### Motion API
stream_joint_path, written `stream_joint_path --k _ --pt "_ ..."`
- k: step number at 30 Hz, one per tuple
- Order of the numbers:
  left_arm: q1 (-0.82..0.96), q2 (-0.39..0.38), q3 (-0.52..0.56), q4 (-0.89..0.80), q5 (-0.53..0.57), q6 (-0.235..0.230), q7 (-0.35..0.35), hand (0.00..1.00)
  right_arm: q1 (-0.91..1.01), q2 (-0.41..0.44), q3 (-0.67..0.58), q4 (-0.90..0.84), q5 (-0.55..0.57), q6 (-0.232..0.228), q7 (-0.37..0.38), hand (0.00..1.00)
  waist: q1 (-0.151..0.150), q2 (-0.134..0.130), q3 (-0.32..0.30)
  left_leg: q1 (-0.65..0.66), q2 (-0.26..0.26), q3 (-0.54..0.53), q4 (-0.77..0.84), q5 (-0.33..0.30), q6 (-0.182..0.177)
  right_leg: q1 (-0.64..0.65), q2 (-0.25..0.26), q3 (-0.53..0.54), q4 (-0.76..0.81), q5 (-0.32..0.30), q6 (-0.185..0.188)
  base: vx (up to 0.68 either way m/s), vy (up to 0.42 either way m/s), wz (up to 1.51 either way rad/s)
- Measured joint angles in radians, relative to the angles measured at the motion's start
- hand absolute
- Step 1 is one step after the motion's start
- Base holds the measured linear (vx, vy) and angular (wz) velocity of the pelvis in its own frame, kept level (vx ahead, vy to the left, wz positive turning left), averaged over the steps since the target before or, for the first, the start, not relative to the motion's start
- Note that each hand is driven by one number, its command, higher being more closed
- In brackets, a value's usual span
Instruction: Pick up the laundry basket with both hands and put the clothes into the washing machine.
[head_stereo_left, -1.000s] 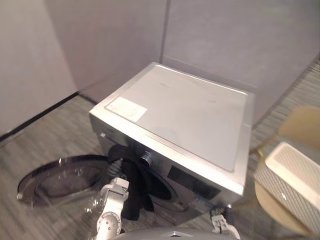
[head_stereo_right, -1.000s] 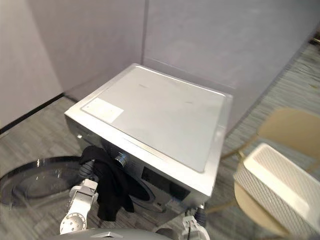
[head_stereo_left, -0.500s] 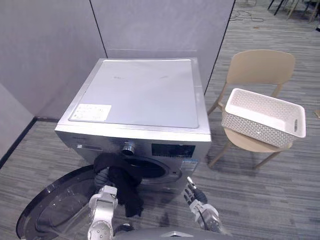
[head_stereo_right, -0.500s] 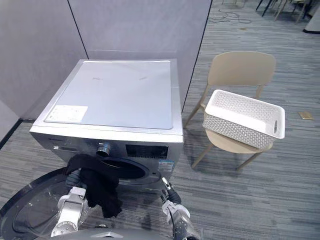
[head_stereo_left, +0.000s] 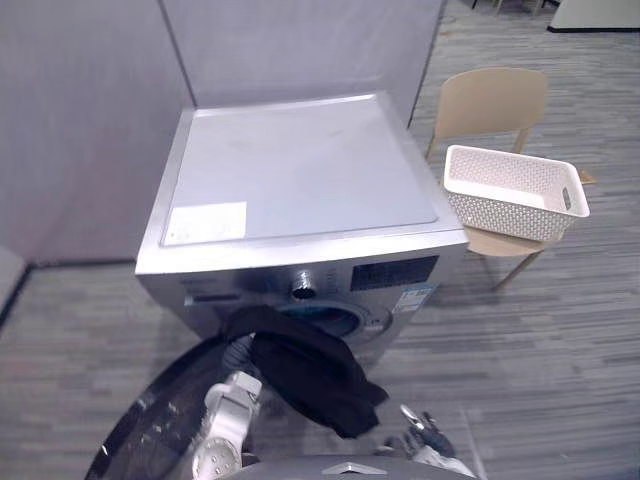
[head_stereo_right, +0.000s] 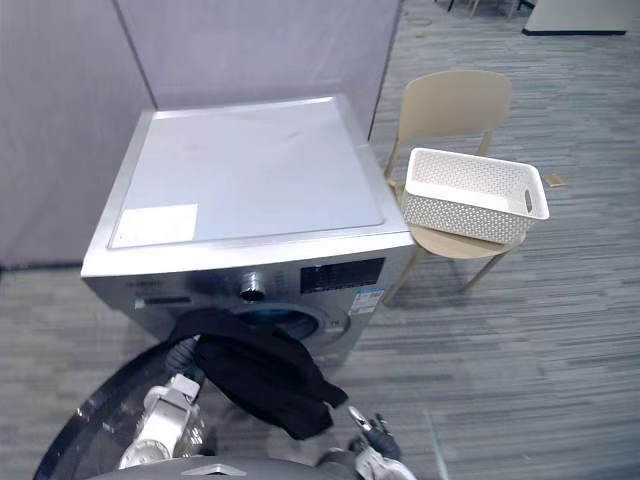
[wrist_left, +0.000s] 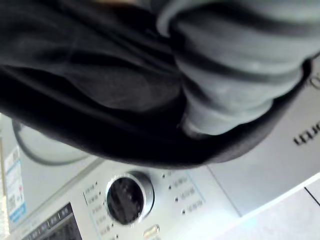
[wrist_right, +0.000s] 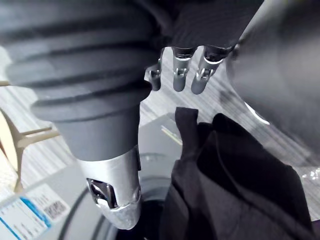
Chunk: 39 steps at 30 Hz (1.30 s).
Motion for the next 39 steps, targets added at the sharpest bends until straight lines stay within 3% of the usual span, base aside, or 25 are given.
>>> stream_joint_path --k 2,5,7,9,11,16,22,27,31,36,39 --pt "0.001 0.019 -0.011 0.003 0.000 0.001 0.000 1.00 0.000 0.010 -0.002 -0.003 0.000 -0.010 -0.001 0.00 0.000 0.001 0.002 -0.044 -0.005 0.004 0.067 -0.046 0.011 -0.001 -0.007 -0.007 -0.002 0.006 0.008 -0.02 0.124 -0.06" --pt "-0.015 0.028 -0.076 0.003 0.000 0.004 -0.014 1.00 -0.018 -0.010 -0.016 -0.005 -0.001 -0.013 0.004 0.00 -0.008 0.024 0.018 -0.095 0.000 0.012 0.112 -0.070 0.007 -0.039 -0.006 -0.005 -0.009 0.021 0.052 0.00 0.033 -0.14" --pt "-0.058 0.027 -0.130 0.004 -0.001 0.004 -0.024 1.00 -0.045 -0.040 -0.009 -0.025 -0.001 -0.019 0.019 0.00 -0.015 0.046 0.063 -0.147 0.013 0.010 0.152 -0.072 0.004 -0.094 0.000 0.003 0.018 0.022 0.051 -0.03 -0.018 -0.11" --pt "-0.132 0.024 -0.189 0.007 -0.001 0.004 -0.024 1.00 -0.098 -0.088 0.019 -0.032 0.000 -0.019 0.021 0.00 -0.030 0.060 0.149 -0.224 0.033 0.012 0.219 -0.072 0.004 -0.171 0.005 0.009 0.080 0.014 0.040 -0.06 -0.012 -0.05" --pt "-0.193 0.025 -0.208 0.009 -0.006 0.003 -0.024 1.00 -0.129 -0.096 0.030 -0.041 0.001 -0.024 0.023 0.00 -0.032 0.058 0.198 -0.280 0.053 0.012 0.278 -0.073 0.003 -0.224 0.010 0.009 0.145 -0.005 0.026 -0.10 -0.039 0.00" --pt "-0.333 0.032 -0.225 0.036 -0.022 -0.032 0.003 1.00 -0.172 -0.096 0.104 -0.135 0.017 -0.030 0.032 0.00 -0.024 -0.023 0.300 -0.428 0.091 -0.004 0.390 -0.105 0.002 -0.396 0.013 0.026 0.320 -0.070 0.003 -0.15 -0.044 -0.01" --pt "-0.459 0.018 -0.109 0.111 -0.021 -0.068 0.078 1.00 -0.179 -0.098 0.127 -0.279 0.087 -0.062 0.031 0.00 -0.023 -0.033 0.358 -0.651 0.132 -0.051 0.570 -0.143 0.007 -0.598 0.016 0.039 0.491 -0.108 -0.015 -0.13 0.010 -0.09" --pt "-0.617 0.003 0.011 0.128 -0.022 -0.123 0.152 1.00 -0.156 -0.091 0.132 -0.470 0.123 -0.065 0.016 0.00 0.009 -0.058 0.385 -0.893 0.195 -0.101 0.781 -0.213 -0.001 -0.828 0.014 0.058 0.715 -0.200 -0.018 -0.14 -0.036 -0.12" --pt "-0.743 0.002 0.097 0.125 -0.054 -0.162 0.207 1.00 -0.149 -0.065 0.129 -0.603 0.179 -0.066 0.005 0.00 0.021 -0.071 0.394 -1.060 0.250 -0.102 0.878 -0.220 0.003 -0.999 0.033 0.084 0.796 -0.202 -0.034 -0.04 -0.066 -0.34" --pt "-0.895 0.007 0.162 0.125 -0.062 -0.182 0.248 1.00 -0.138 -0.062 0.124 -0.662 0.217 -0.067 -0.002 0.00 0.017 -0.074 0.396 -1.133 0.285 -0.096 0.948 -0.246 0.012 -1.073 0.049 0.103 0.835 -0.202 -0.037 0.02 0.014 -0.26" --pt "-1.050 0.060 0.187 0.125 -0.095 -0.196 0.263 1.00 -0.130 -0.033 0.092 -0.670 0.218 -0.067 0.001 0.00 0.007 -0.077 0.397 -1.145 0.290 -0.078 0.955 -0.253 0.020 -1.094 0.050 0.116 0.833 -0.200 -0.036 0.00 0.048 -0.11"
